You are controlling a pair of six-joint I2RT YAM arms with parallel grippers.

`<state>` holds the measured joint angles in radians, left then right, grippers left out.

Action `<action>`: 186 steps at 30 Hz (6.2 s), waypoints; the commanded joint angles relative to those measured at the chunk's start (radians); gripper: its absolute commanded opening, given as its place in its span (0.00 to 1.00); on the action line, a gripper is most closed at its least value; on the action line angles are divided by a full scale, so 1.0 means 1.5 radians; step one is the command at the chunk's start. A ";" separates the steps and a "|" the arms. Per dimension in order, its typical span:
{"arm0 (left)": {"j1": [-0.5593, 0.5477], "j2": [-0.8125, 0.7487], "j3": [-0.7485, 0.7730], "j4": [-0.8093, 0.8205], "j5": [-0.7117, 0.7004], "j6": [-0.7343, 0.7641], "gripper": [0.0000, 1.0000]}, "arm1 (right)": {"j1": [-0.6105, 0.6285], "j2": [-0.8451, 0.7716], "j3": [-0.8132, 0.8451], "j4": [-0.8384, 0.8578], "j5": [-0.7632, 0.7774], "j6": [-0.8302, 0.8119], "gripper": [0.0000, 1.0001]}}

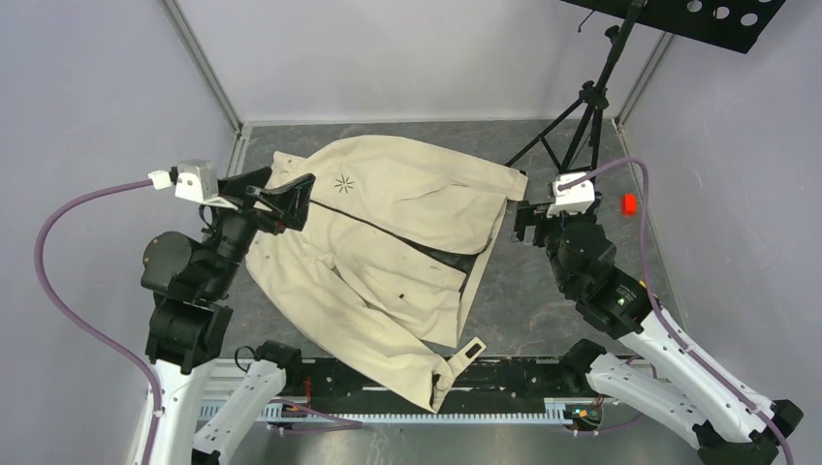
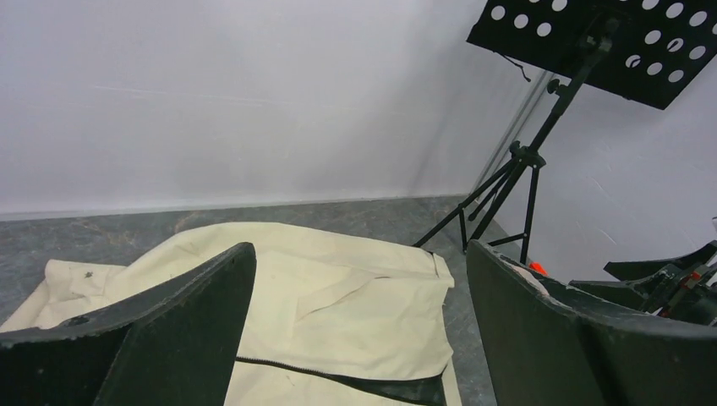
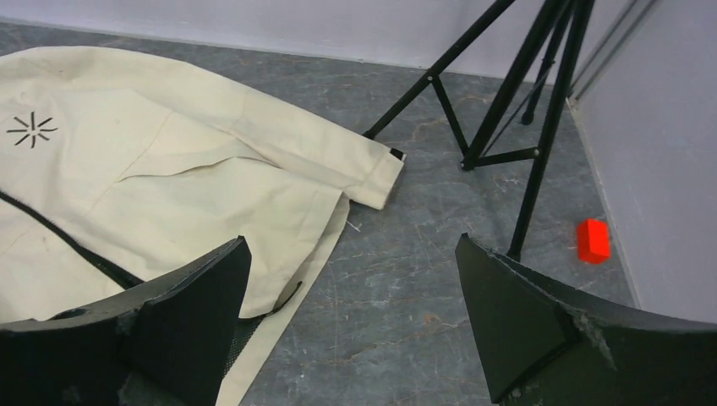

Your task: Zip up the jacket

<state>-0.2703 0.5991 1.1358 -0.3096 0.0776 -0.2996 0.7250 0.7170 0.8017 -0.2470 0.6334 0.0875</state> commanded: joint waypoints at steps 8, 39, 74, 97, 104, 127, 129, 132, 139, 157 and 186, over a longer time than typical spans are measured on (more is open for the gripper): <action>0.003 0.020 -0.050 -0.037 0.023 -0.072 1.00 | 0.002 0.056 -0.022 0.020 -0.019 0.009 0.99; -0.100 0.202 -0.356 0.163 0.319 -0.372 0.88 | -0.241 0.317 -0.287 0.288 -0.790 0.201 0.66; -0.282 0.329 -0.346 0.273 0.227 -0.435 0.87 | -0.276 0.519 -0.322 0.584 -0.860 0.325 0.35; -0.285 0.327 -0.354 0.272 0.228 -0.440 0.84 | -0.263 0.633 -0.321 0.798 -0.918 0.434 0.30; -0.288 0.321 -0.357 0.272 0.228 -0.450 0.83 | -0.252 0.654 -0.317 0.819 -0.918 0.438 0.32; -0.341 0.602 -0.501 0.903 0.105 -0.909 0.56 | -0.239 0.624 -0.446 1.303 -0.914 0.762 0.00; -0.364 0.636 -0.498 0.934 0.089 -0.933 0.54 | -0.236 0.631 -0.450 1.329 -0.912 0.782 0.00; -0.387 0.670 -0.507 0.953 0.054 -0.961 0.52 | -0.234 0.644 -0.458 1.377 -0.904 0.810 0.00; -0.398 0.722 -0.517 1.019 0.007 -0.996 0.53 | -0.224 0.673 -0.465 1.434 -0.896 0.840 0.00; -0.405 0.761 -0.536 1.010 -0.021 -1.020 0.47 | -0.216 0.660 -0.466 1.453 -0.892 0.854 0.00; -0.402 0.808 -0.543 1.138 0.084 -0.704 0.02 | -0.322 0.430 -0.328 0.531 -0.839 0.290 0.58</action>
<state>-0.8726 1.8393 0.3256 1.3743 0.1478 -1.5558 0.2848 1.4025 0.1902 1.0294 -0.7143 0.8719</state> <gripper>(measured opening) 0.041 0.569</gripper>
